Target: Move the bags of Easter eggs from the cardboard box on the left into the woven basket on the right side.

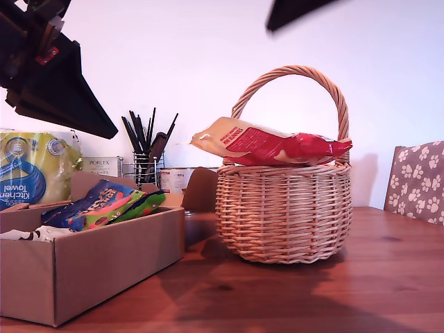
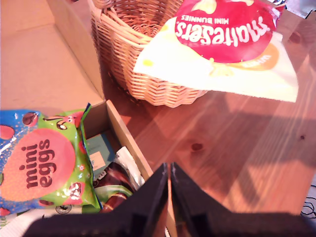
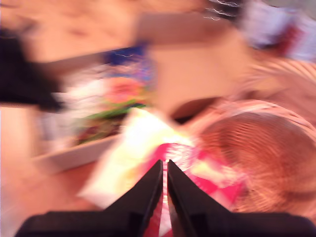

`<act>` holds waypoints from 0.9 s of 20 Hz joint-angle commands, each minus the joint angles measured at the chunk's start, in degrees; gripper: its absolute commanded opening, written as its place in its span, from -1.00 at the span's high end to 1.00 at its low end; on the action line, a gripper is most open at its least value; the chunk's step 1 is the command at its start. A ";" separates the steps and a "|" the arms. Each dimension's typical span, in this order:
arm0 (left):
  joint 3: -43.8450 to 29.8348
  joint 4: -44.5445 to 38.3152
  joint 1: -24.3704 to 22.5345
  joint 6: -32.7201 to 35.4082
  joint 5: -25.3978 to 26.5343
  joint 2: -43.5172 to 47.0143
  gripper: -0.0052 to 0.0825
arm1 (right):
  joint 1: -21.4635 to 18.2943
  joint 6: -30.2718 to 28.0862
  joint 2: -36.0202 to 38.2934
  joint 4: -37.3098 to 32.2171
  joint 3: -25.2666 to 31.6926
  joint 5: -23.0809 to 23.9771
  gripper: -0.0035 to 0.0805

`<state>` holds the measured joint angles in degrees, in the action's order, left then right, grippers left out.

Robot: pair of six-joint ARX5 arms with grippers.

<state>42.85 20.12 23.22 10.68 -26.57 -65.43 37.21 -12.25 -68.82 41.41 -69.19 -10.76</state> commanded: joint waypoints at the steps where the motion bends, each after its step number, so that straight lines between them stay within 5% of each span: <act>1: -0.31 -0.52 0.02 -0.17 -0.24 -0.55 0.93 | 0.17 -1.31 -2.45 5.86 2.54 -3.17 0.95; 5: -0.31 -0.44 0.02 -0.17 -0.22 -0.55 0.93 | 4.22 -4.26 -4.28 4.79 6.82 -4.63 0.95; 9: -0.31 -0.46 0.02 -0.17 -0.20 -0.55 0.93 | 6.93 -3.30 -4.42 -5.92 16.87 -4.39 0.95; 16: -0.31 -0.48 0.02 -0.20 -0.17 -0.55 0.93 | 6.12 -6.29 -4.81 -20.65 20.65 5.03 0.95; 18: -0.31 -0.46 0.02 -0.20 -0.20 -0.55 0.93 | 5.86 -7.72 -4.81 -28.37 20.55 13.42 0.95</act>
<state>42.85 20.12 23.20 10.68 -26.57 -65.43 43.48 -19.29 -73.32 16.01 -48.62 0.38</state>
